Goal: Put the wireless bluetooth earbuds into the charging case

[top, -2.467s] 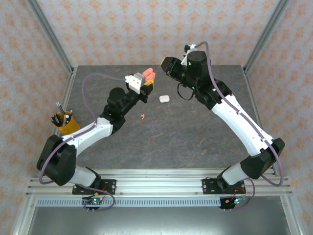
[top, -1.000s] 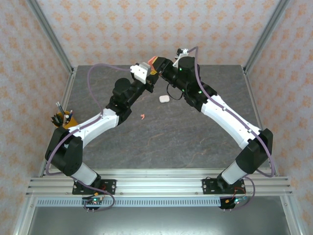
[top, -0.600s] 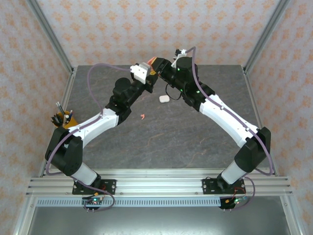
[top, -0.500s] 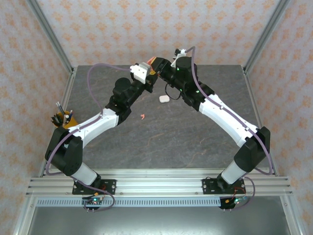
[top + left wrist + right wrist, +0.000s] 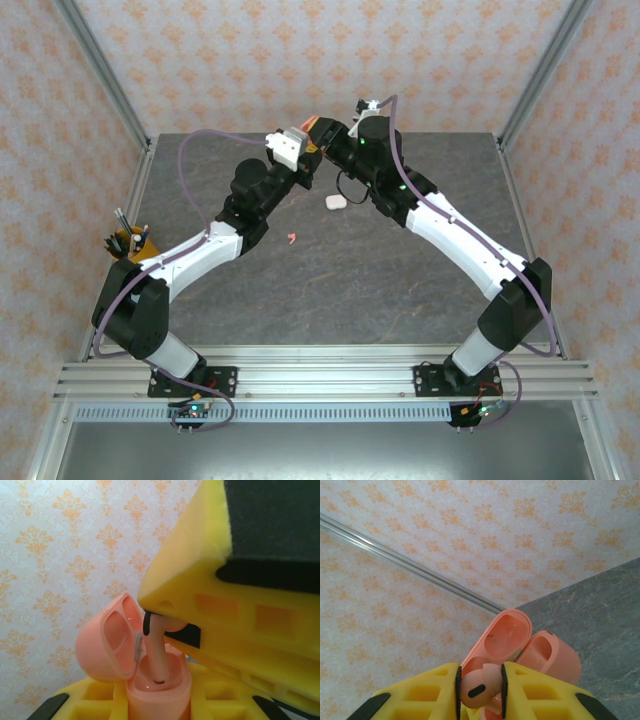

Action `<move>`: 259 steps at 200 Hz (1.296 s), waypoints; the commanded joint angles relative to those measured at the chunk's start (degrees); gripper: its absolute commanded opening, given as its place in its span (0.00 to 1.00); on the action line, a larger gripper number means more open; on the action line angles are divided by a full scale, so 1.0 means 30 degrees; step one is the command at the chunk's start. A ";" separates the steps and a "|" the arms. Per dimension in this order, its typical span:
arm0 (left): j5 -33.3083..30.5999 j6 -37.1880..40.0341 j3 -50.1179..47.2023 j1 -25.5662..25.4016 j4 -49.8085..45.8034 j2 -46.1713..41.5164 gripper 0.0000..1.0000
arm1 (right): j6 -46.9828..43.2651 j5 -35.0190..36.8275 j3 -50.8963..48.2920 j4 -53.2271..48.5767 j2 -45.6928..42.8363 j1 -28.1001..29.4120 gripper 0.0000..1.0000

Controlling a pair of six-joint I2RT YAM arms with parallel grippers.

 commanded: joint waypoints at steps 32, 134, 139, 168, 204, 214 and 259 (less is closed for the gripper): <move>0.0667 0.0527 0.0875 -0.0226 0.0693 0.0295 0.00 | -0.0333 -0.0672 -0.0207 -0.0165 -0.0729 0.0869 0.25; 0.0732 0.0381 0.0895 -0.0237 0.0645 0.0325 0.00 | -0.0479 -0.0479 -0.0124 -0.0639 -0.0591 0.0957 0.25; 0.0745 0.0400 0.0902 -0.0226 0.0632 0.0314 0.00 | -0.0462 -0.0510 -0.0113 -0.0630 -0.0533 0.0957 0.25; 0.0836 0.0468 0.0913 -0.0226 0.0573 0.0262 0.00 | -0.0512 -0.0610 0.0150 -0.1006 -0.0034 0.0957 0.25; 0.1092 0.0440 0.0847 -0.0237 0.0600 0.0240 0.00 | 0.0036 -0.0344 0.0552 -0.1312 0.0529 0.0927 0.25; 0.1103 0.0439 0.0788 -0.0232 0.0630 0.0208 0.00 | 0.0484 0.0000 0.0802 -0.1733 0.0716 0.0900 0.24; 0.1076 0.0469 0.0698 -0.0222 0.0630 0.0073 0.00 | 0.1086 0.0271 0.1648 -0.3125 0.1154 0.0840 0.24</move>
